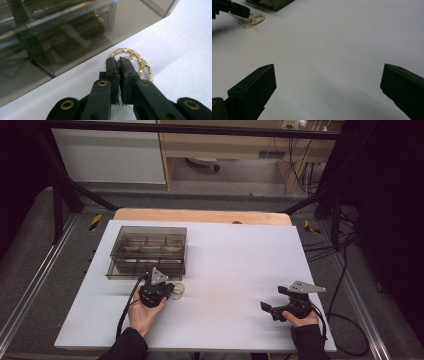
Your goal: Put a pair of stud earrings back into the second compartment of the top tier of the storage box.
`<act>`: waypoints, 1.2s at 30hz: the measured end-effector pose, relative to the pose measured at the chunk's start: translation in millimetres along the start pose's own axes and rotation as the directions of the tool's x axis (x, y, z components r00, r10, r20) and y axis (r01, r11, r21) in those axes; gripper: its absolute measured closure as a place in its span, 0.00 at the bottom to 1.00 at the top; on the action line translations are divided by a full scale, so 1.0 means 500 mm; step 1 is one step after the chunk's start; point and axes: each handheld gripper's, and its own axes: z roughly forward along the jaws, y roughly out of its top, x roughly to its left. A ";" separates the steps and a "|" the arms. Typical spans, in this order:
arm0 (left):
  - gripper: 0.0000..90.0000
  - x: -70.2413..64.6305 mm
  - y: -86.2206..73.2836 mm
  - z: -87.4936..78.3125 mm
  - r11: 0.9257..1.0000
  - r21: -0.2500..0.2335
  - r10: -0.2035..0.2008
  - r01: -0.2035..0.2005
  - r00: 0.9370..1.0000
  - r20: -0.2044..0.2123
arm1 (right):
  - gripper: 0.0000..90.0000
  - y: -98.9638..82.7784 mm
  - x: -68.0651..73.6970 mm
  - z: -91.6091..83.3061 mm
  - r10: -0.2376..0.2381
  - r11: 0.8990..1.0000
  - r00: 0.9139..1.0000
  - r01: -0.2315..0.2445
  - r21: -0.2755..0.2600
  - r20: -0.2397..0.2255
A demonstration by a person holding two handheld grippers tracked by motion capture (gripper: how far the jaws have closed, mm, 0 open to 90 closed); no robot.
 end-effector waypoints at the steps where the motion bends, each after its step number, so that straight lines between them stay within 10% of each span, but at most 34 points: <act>1: 0.96 0.000 0.000 -0.002 1.000 0.000 0.003 -0.003 1.000 0.003 | 0.01 0.000 0.000 0.000 0.000 1.000 1.000 0.000 0.000 0.000; 36: 0.96 -0.022 -0.007 -0.052 0.999 -0.027 0.041 -0.040 0.997 0.063 | 0.01 0.000 0.000 0.001 -0.003 1.000 1.000 0.003 0.002 -0.001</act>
